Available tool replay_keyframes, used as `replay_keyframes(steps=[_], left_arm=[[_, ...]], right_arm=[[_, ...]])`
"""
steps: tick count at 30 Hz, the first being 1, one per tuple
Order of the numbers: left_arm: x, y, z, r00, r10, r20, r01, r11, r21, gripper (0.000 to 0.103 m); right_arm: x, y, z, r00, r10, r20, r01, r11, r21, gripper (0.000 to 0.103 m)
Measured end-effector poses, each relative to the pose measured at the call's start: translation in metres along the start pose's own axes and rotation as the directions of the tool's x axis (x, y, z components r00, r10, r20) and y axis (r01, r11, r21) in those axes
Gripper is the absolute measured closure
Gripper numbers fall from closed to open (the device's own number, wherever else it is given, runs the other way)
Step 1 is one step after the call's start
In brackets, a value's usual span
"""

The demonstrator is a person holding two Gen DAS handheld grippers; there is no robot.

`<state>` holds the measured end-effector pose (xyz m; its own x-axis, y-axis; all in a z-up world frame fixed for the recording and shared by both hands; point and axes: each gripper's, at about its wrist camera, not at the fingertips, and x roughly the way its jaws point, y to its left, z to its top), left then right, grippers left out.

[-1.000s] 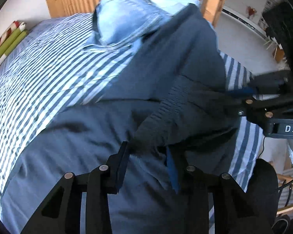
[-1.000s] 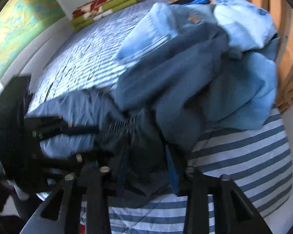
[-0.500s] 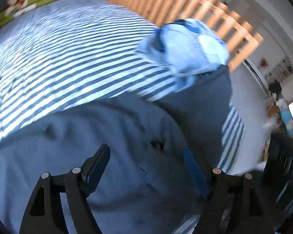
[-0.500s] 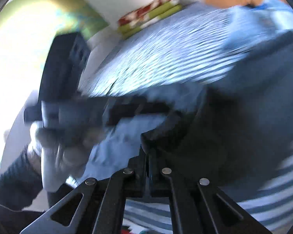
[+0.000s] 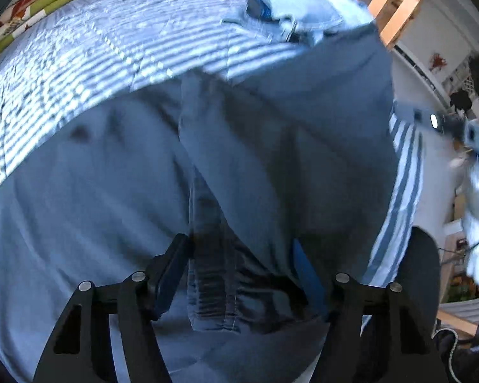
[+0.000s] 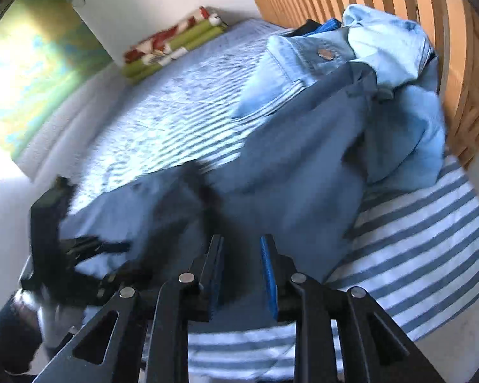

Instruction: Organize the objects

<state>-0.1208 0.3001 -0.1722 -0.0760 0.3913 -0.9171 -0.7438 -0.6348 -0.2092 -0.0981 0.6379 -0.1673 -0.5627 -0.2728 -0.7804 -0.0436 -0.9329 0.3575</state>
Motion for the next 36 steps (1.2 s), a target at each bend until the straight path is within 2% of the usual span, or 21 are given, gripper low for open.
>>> replay_keyframes(steps=[1, 3, 4, 5, 7, 9, 11, 12, 14, 16, 17, 18, 20, 22, 24, 25, 27, 29, 31, 33, 36], left_arm=[[0.001, 0.001, -0.004, 1.0, -0.004, -0.002, 0.004, 1.0, -0.005, 0.034], [0.002, 0.002, -0.01, 1.0, 0.007, 0.007, -0.007, 1.0, 0.008, 0.034], [0.002, 0.001, -0.011, 1.0, 0.014, 0.005, -0.014, 1.0, 0.019, 0.034], [0.001, 0.0, -0.012, 1.0, 0.02, 0.004, -0.02, 0.999, 0.034, 0.034], [0.002, 0.0, -0.012, 1.0, 0.021, 0.001, -0.021, 0.998, 0.053, 0.034], [0.004, 0.002, -0.01, 1.0, 0.011, 0.001, -0.011, 0.999, 0.048, 0.034], [0.005, 0.004, -0.009, 1.0, 0.006, 0.003, -0.006, 0.999, 0.046, 0.034], [0.005, 0.004, -0.009, 1.0, 0.004, 0.004, -0.005, 0.999, 0.045, 0.034], [0.005, 0.005, -0.01, 1.0, 0.006, 0.007, -0.007, 0.999, 0.054, 0.034], [0.006, 0.004, -0.012, 1.0, 0.009, 0.008, -0.009, 0.998, 0.056, 0.034], [0.006, 0.004, -0.012, 1.0, 0.01, 0.007, -0.011, 0.998, 0.056, 0.034], [0.006, 0.004, -0.012, 1.0, 0.011, 0.005, -0.011, 0.998, 0.057, 0.034], [0.006, 0.004, -0.013, 1.0, 0.011, 0.004, -0.011, 0.998, 0.06, 0.034], [0.007, 0.004, -0.013, 1.0, 0.01, 0.003, -0.01, 0.998, 0.062, 0.034], [0.008, 0.003, -0.012, 1.0, 0.011, 0.004, -0.011, 0.998, 0.066, 0.034], [0.009, 0.003, -0.011, 1.0, 0.012, 0.005, -0.012, 0.998, 0.067, 0.034], [0.01, 0.002, -0.011, 1.0, 0.015, 0.006, -0.015, 0.998, 0.068, 0.034], [0.012, 0.001, -0.009, 1.0, 0.017, 0.005, -0.018, 0.997, 0.072, 0.034], [0.013, 0.0, -0.008, 1.0, 0.02, 0.004, -0.02, 0.997, 0.073, 0.034], [0.014, -0.002, -0.006, 1.0, 0.023, 0.002, -0.023, 0.997, 0.077, 0.034], [0.012, -0.008, -0.006, 1.0, 0.027, -0.001, -0.027, 0.997, 0.075, 0.034]], right_arm=[[0.006, 0.005, 0.003, 0.999, -0.033, -0.002, 0.033, 0.999, -0.025, 0.081], [0.016, 0.014, 0.013, 0.989, -0.149, 0.024, 0.151, 0.985, -0.086, 0.081], [0.019, 0.013, 0.02, 0.981, -0.191, 0.043, 0.194, 0.978, -0.082, 0.08], [0.016, 0.002, 0.025, 0.973, -0.218, 0.072, 0.22, 0.975, -0.028, 0.078], [0.006, -0.027, 0.03, 0.972, -0.217, 0.09, 0.207, 0.972, 0.109, 0.065], [0.002, -0.054, 0.03, 0.972, -0.216, 0.09, 0.196, 0.962, 0.192, 0.064], [0.004, -0.062, 0.033, 0.966, -0.239, 0.095, 0.212, 0.95, 0.23, 0.063], [0.006, -0.065, 0.033, 0.971, -0.214, 0.106, 0.184, 0.954, 0.239, 0.064], [0.009, -0.063, 0.034, 0.982, -0.156, 0.105, 0.128, 0.965, 0.23, 0.077], [0.019, -0.044, 0.035, 0.993, -0.083, 0.089, 0.068, 0.984, 0.166, 0.08], [0.025, -0.031, 0.034, 0.997, -0.01, 0.072, 0.002, 0.993, 0.12, 0.08], [0.03, -0.015, 0.03, 0.995, 0.097, 0.03, -0.099, 0.993, 0.06, 0.08], [0.022, 0.007, 0.022, 0.979, 0.205, 0.0, -0.205, 0.978, -0.042, 0.08], [0.009, 0.006, 0.017, 0.974, 0.224, 0.025, -0.222, 0.973, -0.065, 0.079], [-0.01, -0.018, 0.013, 0.962, 0.261, 0.087, -0.262, 0.965, 0.003, 0.077], [-0.016, -0.03, 0.012, 0.963, 0.242, 0.116, -0.247, 0.969, 0.032, 0.077], [-0.02, -0.06, 0.013, 0.977, 0.147, 0.156, -0.163, 0.982, 0.099, 0.076], [-0.014, -0.08, 0.009, 0.989, 0.081, 0.122, -0.099, 0.984, 0.145, 0.076], [-0.005, -0.088, 0.007, 0.994, 0.06, 0.094, -0.073, 0.987, 0.145, 0.07], [0.006, -0.089, 0.005, 0.992, 0.116, 0.054, -0.123, 0.982, 0.143, 0.062], [0.011, -0.079, -0.001, 0.978, 0.208, 0.026, -0.21, 0.971, 0.118, 0.061]])
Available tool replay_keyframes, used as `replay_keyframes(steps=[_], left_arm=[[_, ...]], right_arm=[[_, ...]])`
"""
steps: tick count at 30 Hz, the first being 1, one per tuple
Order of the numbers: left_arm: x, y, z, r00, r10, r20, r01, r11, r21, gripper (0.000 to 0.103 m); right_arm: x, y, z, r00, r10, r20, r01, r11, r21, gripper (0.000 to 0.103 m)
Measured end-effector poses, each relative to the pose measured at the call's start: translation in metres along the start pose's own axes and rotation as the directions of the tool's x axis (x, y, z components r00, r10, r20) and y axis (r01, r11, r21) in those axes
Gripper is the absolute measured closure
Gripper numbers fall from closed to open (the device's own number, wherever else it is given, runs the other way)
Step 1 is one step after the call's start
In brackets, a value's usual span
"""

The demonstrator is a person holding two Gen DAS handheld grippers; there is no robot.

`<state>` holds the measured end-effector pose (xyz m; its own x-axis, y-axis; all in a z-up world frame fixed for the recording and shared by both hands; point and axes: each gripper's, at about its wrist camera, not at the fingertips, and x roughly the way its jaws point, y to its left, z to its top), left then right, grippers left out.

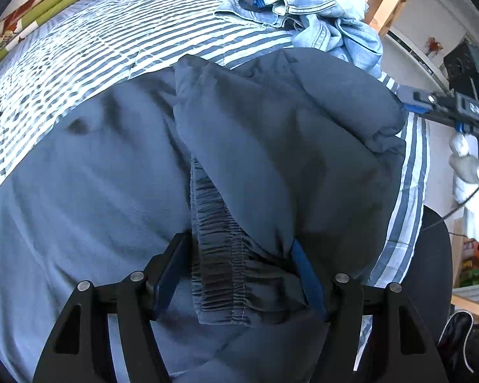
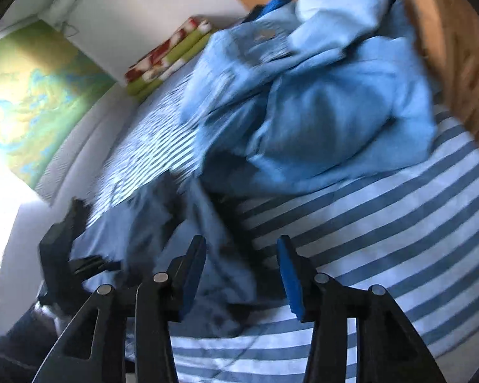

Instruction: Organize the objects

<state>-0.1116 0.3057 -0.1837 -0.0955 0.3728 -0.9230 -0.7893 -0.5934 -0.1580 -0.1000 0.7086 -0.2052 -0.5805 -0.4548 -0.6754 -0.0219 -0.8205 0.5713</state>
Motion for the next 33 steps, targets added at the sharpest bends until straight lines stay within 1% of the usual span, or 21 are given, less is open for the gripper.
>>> replay_keyframes(steps=[2, 4, 5, 6, 7, 9, 11, 13, 16, 17, 19, 20, 22, 23, 24, 25, 26, 27, 29, 31, 33], left_arm=[[0.004, -0.001, 0.004, 1.0, 0.004, -0.002, -0.004, 1.0, 0.005, 0.034], [0.003, -0.001, 0.004, 1.0, 0.005, -0.001, -0.005, 1.0, 0.007, 0.034], [0.003, -0.001, 0.004, 1.0, 0.005, -0.001, -0.005, 1.0, 0.008, 0.034], [0.003, -0.001, 0.004, 1.0, 0.006, -0.001, -0.006, 1.0, 0.009, 0.034], [0.004, -0.001, 0.005, 1.0, 0.005, -0.001, -0.005, 1.0, 0.008, 0.034], [0.004, -0.001, 0.004, 1.0, 0.003, 0.001, -0.003, 1.0, 0.007, 0.034], [0.004, -0.001, 0.003, 1.0, 0.002, 0.002, -0.002, 1.0, 0.007, 0.034], [0.006, -0.003, 0.005, 1.0, 0.002, 0.003, -0.002, 1.0, 0.005, 0.034], [0.002, -0.003, -0.001, 1.0, 0.0, 0.004, 0.0, 1.0, 0.005, 0.034], [0.002, -0.003, -0.001, 1.0, 0.001, 0.004, -0.001, 1.0, 0.004, 0.034], [0.0, -0.001, -0.003, 1.0, 0.002, 0.003, -0.002, 1.0, 0.006, 0.034], [0.0, -0.002, -0.004, 1.0, 0.003, 0.003, -0.003, 1.0, 0.007, 0.034], [0.0, -0.001, -0.004, 1.0, 0.004, 0.001, -0.004, 1.0, 0.009, 0.034], [0.0, 0.0, -0.001, 1.0, 0.003, 0.001, -0.003, 1.0, 0.011, 0.034], [0.0, 0.002, -0.002, 1.0, 0.001, 0.001, -0.001, 1.0, 0.013, 0.034], [-0.001, 0.003, -0.002, 1.0, -0.001, 0.002, 0.001, 1.0, 0.015, 0.034], [-0.002, 0.004, -0.003, 1.0, -0.003, 0.004, 0.003, 1.0, 0.017, 0.034], [-0.002, 0.005, -0.004, 1.0, -0.003, 0.005, 0.003, 1.0, 0.019, 0.034], [-0.004, 0.004, -0.007, 1.0, -0.003, 0.011, 0.003, 1.0, 0.021, 0.034], [-0.004, 0.004, -0.009, 1.0, -0.002, 0.017, 0.001, 1.0, 0.027, 0.034], [-0.006, 0.003, -0.01, 1.0, 0.0, 0.019, -0.001, 1.0, 0.031, 0.034]], right_arm=[[0.001, 0.01, -0.007, 0.999, 0.02, -0.032, -0.022, 0.998, -0.06, 0.061], [0.006, 0.019, -0.009, 0.998, -0.004, -0.064, -0.004, 0.992, -0.123, 0.063], [0.006, 0.024, -0.012, 0.994, -0.059, -0.091, 0.042, 0.984, -0.173, 0.071], [0.006, 0.03, -0.011, 0.991, -0.087, -0.103, 0.065, 0.977, -0.201, 0.097], [0.006, 0.036, -0.011, 0.986, -0.121, -0.114, 0.091, 0.967, -0.237, 0.101], [0.001, 0.056, 0.002, 0.98, -0.183, -0.083, 0.148, 0.936, -0.319, 0.102], [-0.013, 0.076, 0.023, 0.983, -0.185, -0.016, 0.165, 0.909, -0.383, 0.102], [-0.015, 0.096, 0.046, 0.982, -0.189, 0.023, 0.181, 0.888, -0.422, 0.102], [0.006, 0.136, 0.079, 0.956, -0.274, 0.102, 0.285, 0.793, -0.539, 0.101], [0.025, 0.148, 0.093, 0.951, -0.298, 0.085, 0.293, 0.771, -0.566, 0.101], [0.057, 0.153, 0.107, 0.953, -0.302, 0.025, 0.263, 0.782, -0.566, 0.1], [0.085, 0.153, 0.113, 0.947, -0.318, -0.044, 0.238, 0.789, -0.567, 0.099], [0.109, 0.145, 0.118, 0.94, -0.308, -0.146, 0.184, 0.819, -0.544, 0.096], [0.114, 0.143, 0.121, 0.946, -0.258, -0.195, 0.13, 0.855, -0.503, 0.095], [0.111, 0.145, 0.122, 0.956, -0.204, -0.21, 0.085, 0.879, -0.469, 0.089], [0.103, 0.142, 0.122, 0.966, -0.148, -0.21, 0.043, 0.9, -0.433, 0.076], [0.084, 0.135, 0.122, 0.98, -0.082, -0.183, 0.004, 0.921, -0.39, 0.071], [0.071, 0.131, 0.121, 0.986, -0.063, -0.154, 0.001, 0.928, -0.373, 0.067], [0.037, 0.11, 0.112, 0.996, -0.051, -0.076, 0.023, 0.946, -0.324, 0.067], [0.021, 0.093, 0.097, 0.997, -0.055, -0.056, 0.037, 0.956, -0.29, 0.067], [0.016, 0.067, 0.076, 0.993, -0.098, -0.064, 0.079, 0.963, -0.257, 0.067]])
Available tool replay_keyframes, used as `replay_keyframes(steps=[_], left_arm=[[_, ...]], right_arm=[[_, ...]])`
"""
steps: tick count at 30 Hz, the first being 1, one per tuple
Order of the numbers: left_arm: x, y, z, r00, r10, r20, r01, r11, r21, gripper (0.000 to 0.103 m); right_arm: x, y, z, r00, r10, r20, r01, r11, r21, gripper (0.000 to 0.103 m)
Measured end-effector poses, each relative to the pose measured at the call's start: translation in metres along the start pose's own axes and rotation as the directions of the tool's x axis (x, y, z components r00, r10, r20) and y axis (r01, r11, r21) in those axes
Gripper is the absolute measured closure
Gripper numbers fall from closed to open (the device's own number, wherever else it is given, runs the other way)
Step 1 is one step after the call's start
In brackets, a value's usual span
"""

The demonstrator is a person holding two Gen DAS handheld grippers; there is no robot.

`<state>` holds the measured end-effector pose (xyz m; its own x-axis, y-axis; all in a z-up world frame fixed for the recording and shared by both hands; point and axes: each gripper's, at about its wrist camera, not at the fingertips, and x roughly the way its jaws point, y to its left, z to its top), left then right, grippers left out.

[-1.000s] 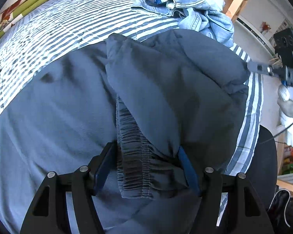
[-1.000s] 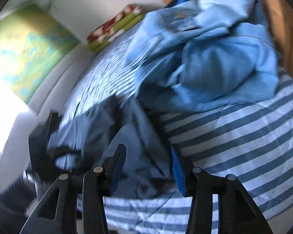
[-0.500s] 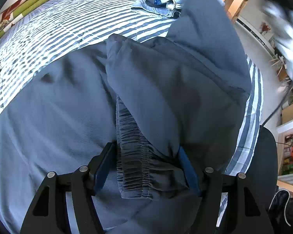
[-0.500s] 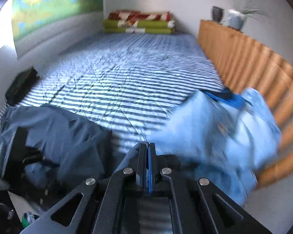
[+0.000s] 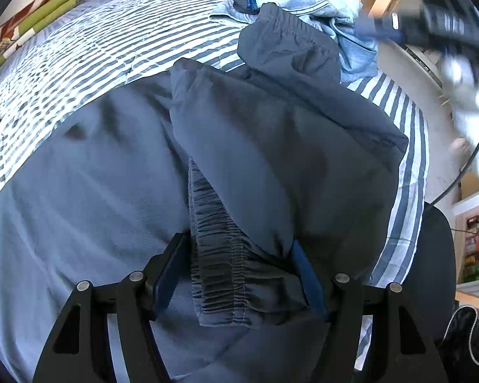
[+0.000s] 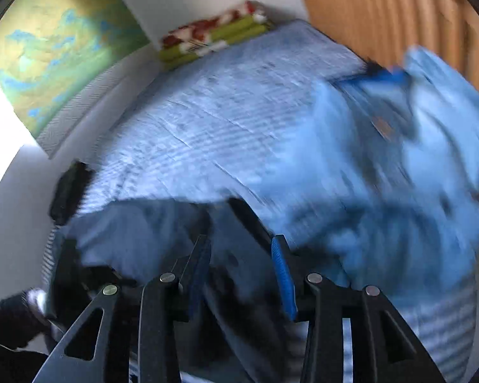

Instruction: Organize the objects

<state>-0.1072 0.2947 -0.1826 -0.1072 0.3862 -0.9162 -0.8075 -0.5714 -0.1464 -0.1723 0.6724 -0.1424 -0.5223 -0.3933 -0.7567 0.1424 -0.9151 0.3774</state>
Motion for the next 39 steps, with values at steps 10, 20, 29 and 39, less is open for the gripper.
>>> replay_keyframes(steps=[10, 20, 29, 39], left_arm=[[-0.001, 0.002, 0.01, 1.0, 0.012, -0.029, -0.013, 1.0, -0.003, 0.034], [-0.002, 0.005, 0.008, 1.0, 0.011, -0.013, -0.011, 1.0, 0.0, 0.034], [0.002, -0.007, 0.017, 1.0, 0.018, -0.019, -0.018, 1.0, 0.002, 0.034], [-0.039, 0.011, 0.004, 0.999, -0.022, 0.038, 0.025, 0.996, -0.09, 0.035]], right_arm=[[0.064, -0.012, -0.023, 0.998, 0.034, -0.046, -0.027, 0.99, 0.137, 0.098], [-0.069, 0.022, -0.013, 0.784, -0.586, 0.206, 0.594, 0.804, 0.029, 0.097], [-0.059, -0.089, -0.036, 0.894, -0.445, 0.061, 0.395, 0.844, 0.362, 0.071], [-0.045, -0.067, -0.06, 0.942, -0.323, 0.092, 0.288, 0.918, 0.274, 0.069]])
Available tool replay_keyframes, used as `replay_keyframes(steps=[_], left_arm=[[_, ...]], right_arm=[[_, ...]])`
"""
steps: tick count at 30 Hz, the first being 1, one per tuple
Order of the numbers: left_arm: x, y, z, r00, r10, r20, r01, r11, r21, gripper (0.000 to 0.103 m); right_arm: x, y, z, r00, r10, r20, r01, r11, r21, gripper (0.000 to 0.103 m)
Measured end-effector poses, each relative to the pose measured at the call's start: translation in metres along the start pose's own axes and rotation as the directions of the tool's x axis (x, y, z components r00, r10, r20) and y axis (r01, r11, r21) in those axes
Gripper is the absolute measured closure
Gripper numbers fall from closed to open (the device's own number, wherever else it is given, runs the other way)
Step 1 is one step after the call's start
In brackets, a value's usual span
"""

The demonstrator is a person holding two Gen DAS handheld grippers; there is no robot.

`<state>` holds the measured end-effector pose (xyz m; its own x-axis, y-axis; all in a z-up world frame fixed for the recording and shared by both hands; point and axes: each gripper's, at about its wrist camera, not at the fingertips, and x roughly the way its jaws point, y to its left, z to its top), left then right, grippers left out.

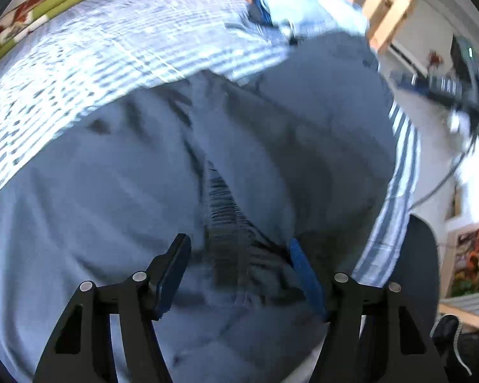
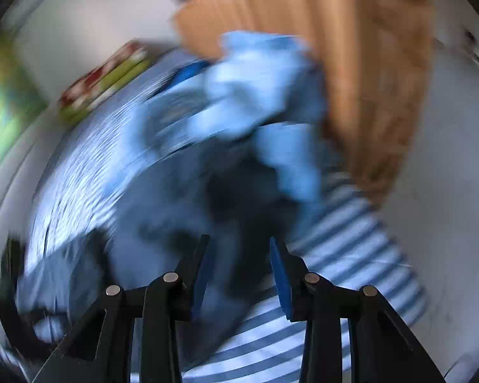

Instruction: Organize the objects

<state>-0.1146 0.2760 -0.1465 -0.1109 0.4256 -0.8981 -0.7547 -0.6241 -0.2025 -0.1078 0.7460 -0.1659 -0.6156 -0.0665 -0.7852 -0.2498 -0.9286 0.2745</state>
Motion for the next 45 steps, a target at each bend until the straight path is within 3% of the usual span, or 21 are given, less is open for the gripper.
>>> replay_keyframes(steps=[4, 8, 11, 14, 16, 18, 21, 22, 25, 27, 29, 31, 32, 34, 36, 38, 41, 43, 45], left_arm=[[-0.041, 0.025, -0.018, 0.998, 0.042, 0.053, -0.039, 0.998, -0.055, 0.035], [-0.067, 0.062, -0.048, 0.993, 0.102, 0.063, -0.091, 0.983, -0.162, 0.035], [-0.082, 0.101, -0.076, 0.993, 0.102, 0.056, -0.082, 0.957, -0.277, 0.035], [-0.089, 0.126, -0.099, 0.993, 0.099, 0.061, -0.07, 0.93, -0.361, 0.036], [-0.088, 0.135, -0.107, 0.992, 0.112, 0.06, -0.081, 0.92, -0.384, 0.036], [-0.089, 0.142, -0.116, 0.991, 0.12, 0.058, -0.088, 0.916, -0.392, 0.036], [-0.093, 0.15, -0.129, 0.991, 0.124, 0.054, -0.092, 0.91, -0.403, 0.036], [-0.095, 0.151, -0.132, 0.991, 0.125, 0.054, -0.094, 0.912, -0.4, 0.036], [-0.098, 0.149, -0.137, 0.988, 0.148, 0.049, -0.12, 0.922, -0.369, 0.036], [-0.1, 0.145, -0.139, 0.984, 0.172, 0.042, -0.148, 0.932, -0.332, 0.036], [-0.101, 0.139, -0.139, 0.98, 0.195, 0.037, -0.176, 0.939, -0.295, 0.036], [-0.099, 0.13, -0.137, 0.975, 0.22, 0.032, -0.205, 0.946, -0.251, 0.036], [-0.097, 0.125, -0.135, 0.973, 0.23, 0.029, -0.218, 0.949, -0.228, 0.036], [-0.09, 0.114, -0.132, 0.967, 0.254, 0.012, -0.249, 0.955, -0.161, 0.035], [-0.081, 0.104, -0.128, 0.96, 0.281, -0.011, -0.281, 0.956, -0.085, 0.035], [-0.073, 0.095, -0.126, 0.951, 0.308, -0.033, -0.308, 0.951, -0.014, 0.035], [-0.062, 0.09, -0.125, 0.94, 0.335, -0.067, -0.331, 0.942, 0.059, 0.035], [-0.057, 0.088, -0.125, 0.937, 0.339, -0.087, -0.331, 0.939, 0.092, 0.035], [-0.052, 0.089, -0.124, 0.934, 0.342, -0.099, -0.331, 0.937, 0.11, 0.04]], right_arm=[[-0.001, 0.083, -0.03, 0.995, 0.089, -0.037, -0.096, 0.963, -0.253, 0.069], [0.005, 0.179, -0.08, 0.967, 0.204, -0.155, -0.254, 0.847, -0.467, 0.067], [0.014, 0.228, -0.118, 0.942, 0.239, -0.234, -0.332, 0.753, -0.568, 0.065], [0.028, 0.264, -0.139, 0.95, 0.208, -0.232, -0.31, 0.707, -0.636, 0.065], [0.039, 0.279, -0.145, 0.953, 0.197, -0.228, -0.3, 0.698, -0.65, 0.064], [0.053, 0.298, -0.15, 0.972, 0.136, -0.19, -0.231, 0.687, -0.689, 0.065], [0.069, 0.304, -0.153, 0.978, 0.059, -0.202, -0.188, 0.675, -0.713, 0.069], [0.071, 0.3, -0.152, 0.975, 0.052, -0.215, -0.192, 0.68, -0.708, 0.081], [0.057, 0.278, -0.133, 0.967, 0.102, -0.234, -0.23, 0.745, -0.626, 0.088], [0.033, 0.243, -0.104, 0.958, 0.198, -0.209, -0.278, 0.825, -0.492, 0.088], [0.006, 0.195, -0.068, 0.954, 0.272, -0.126, -0.299, 0.898, -0.322, 0.089], [-0.013, 0.15, -0.041, 0.949, 0.314, -0.039, -0.316, 0.935, -0.161, 0.089], [-0.024, 0.113, -0.024, 0.946, 0.321, 0.038, -0.319, 0.946, -0.05, 0.089], [-0.029, 0.077, -0.007, 0.959, 0.266, 0.1, -0.271, 0.962, 0.036, 0.089], [-0.022, 0.037, 0.001, 0.975, 0.191, 0.114, -0.206, 0.969, 0.135, 0.089], [-0.005, 0.007, 0.001, 0.989, 0.129, 0.073, -0.144, 0.959, 0.244, 0.089], [0.018, -0.023, -0.001, 0.985, 0.164, 0.045, -0.169, 0.922, 0.348, 0.088], [0.027, -0.036, 0.0, 0.972, 0.231, 0.047, -0.229, 0.879, 0.418, 0.084], [0.023, -0.047, 0.001, 0.964, 0.25, 0.087, -0.261, 0.85, 0.458, 0.079]])
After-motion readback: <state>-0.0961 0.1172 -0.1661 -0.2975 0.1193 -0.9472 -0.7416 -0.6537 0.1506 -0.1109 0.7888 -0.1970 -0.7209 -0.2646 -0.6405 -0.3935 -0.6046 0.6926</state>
